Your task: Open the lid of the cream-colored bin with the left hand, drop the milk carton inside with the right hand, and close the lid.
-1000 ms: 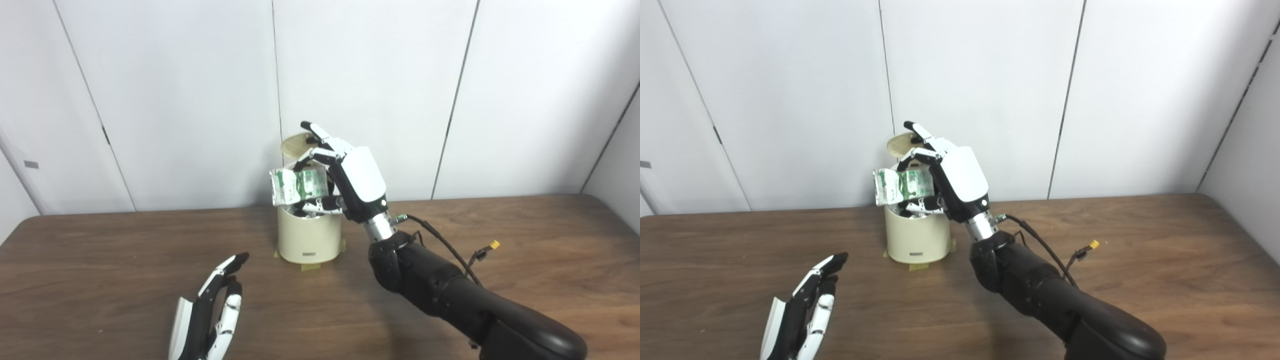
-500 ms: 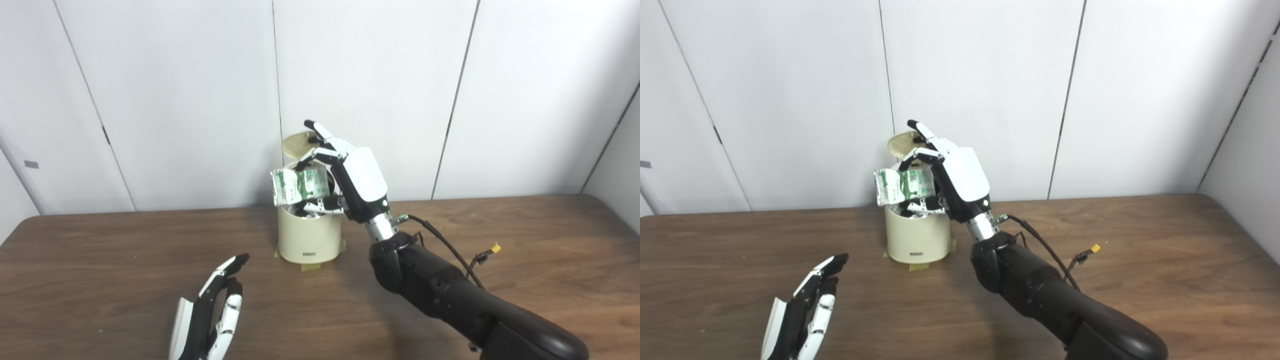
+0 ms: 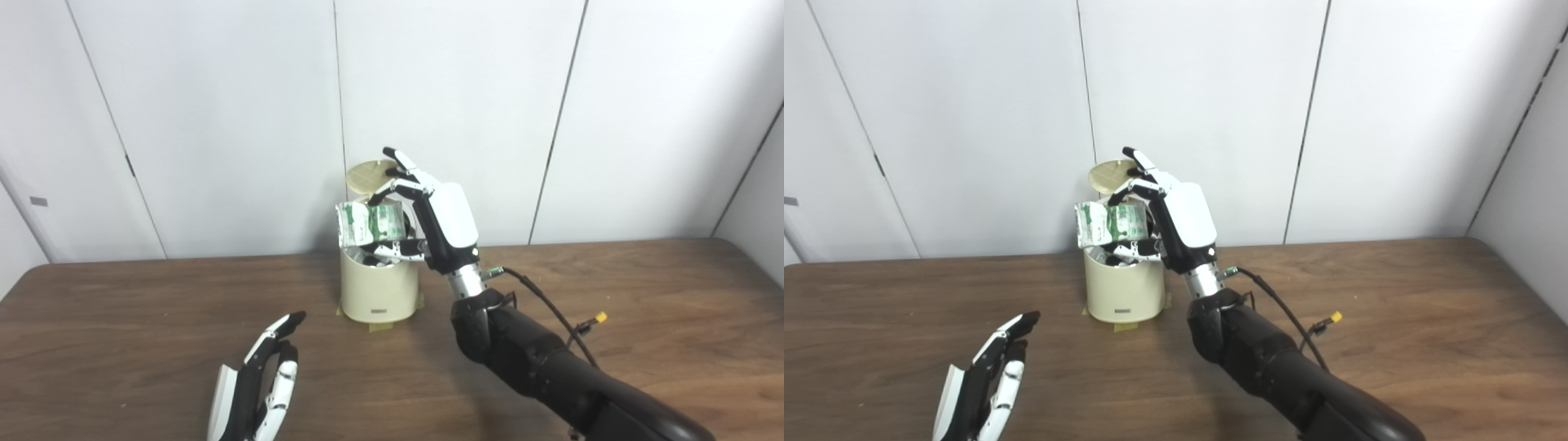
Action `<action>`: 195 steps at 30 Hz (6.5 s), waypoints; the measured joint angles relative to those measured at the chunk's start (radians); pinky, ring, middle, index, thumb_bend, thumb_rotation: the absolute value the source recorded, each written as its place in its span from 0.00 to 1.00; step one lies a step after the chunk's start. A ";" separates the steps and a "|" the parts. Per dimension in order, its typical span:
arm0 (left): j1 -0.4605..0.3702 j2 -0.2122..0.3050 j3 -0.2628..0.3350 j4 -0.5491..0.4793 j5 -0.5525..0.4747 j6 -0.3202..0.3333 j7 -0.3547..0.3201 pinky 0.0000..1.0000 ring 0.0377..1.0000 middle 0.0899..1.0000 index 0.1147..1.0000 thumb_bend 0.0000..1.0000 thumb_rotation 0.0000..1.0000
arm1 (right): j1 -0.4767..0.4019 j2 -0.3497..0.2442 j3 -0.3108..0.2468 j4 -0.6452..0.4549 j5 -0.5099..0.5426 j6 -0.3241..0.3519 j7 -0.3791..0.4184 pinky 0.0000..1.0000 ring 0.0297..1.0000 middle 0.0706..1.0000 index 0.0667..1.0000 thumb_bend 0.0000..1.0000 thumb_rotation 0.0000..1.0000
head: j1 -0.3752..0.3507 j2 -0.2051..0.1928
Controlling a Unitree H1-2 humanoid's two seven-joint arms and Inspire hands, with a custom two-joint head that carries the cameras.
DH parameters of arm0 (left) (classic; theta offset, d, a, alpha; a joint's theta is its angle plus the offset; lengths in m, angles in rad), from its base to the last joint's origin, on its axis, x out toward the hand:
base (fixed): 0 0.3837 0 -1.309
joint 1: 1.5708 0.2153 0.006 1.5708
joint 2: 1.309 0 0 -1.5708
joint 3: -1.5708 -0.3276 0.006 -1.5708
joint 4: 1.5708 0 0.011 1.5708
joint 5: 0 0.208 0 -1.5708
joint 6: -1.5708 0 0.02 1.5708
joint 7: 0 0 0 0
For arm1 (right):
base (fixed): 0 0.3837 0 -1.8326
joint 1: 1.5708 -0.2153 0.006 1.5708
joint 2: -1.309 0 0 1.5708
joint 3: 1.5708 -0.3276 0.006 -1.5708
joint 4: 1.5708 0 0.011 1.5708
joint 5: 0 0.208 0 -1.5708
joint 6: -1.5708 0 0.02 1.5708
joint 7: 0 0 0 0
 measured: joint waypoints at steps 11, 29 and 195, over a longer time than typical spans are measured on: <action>0.000 0.000 0.000 -0.001 0.000 0.000 -0.001 0.80 0.84 0.83 0.80 0.29 0.90 | 0.013 0.005 -0.045 -0.016 0.007 0.000 0.030 0.96 0.98 0.91 0.45 0.51 0.13 | -0.002 0.003; 0.001 0.001 0.000 -0.001 0.001 0.000 -0.001 0.80 0.84 0.83 0.80 0.30 0.91 | 0.020 0.003 -0.045 -0.022 0.005 0.000 0.029 0.98 0.98 0.96 0.46 0.52 0.15 | -0.003 0.003; -0.862 0.037 -0.243 0.054 0.746 0.649 -0.511 1.00 1.00 0.92 0.90 0.78 0.94 | 0.705 0.107 -0.712 -0.764 0.137 0.087 0.669 0.55 0.62 0.64 0.62 0.30 0.19 | -0.071 -0.020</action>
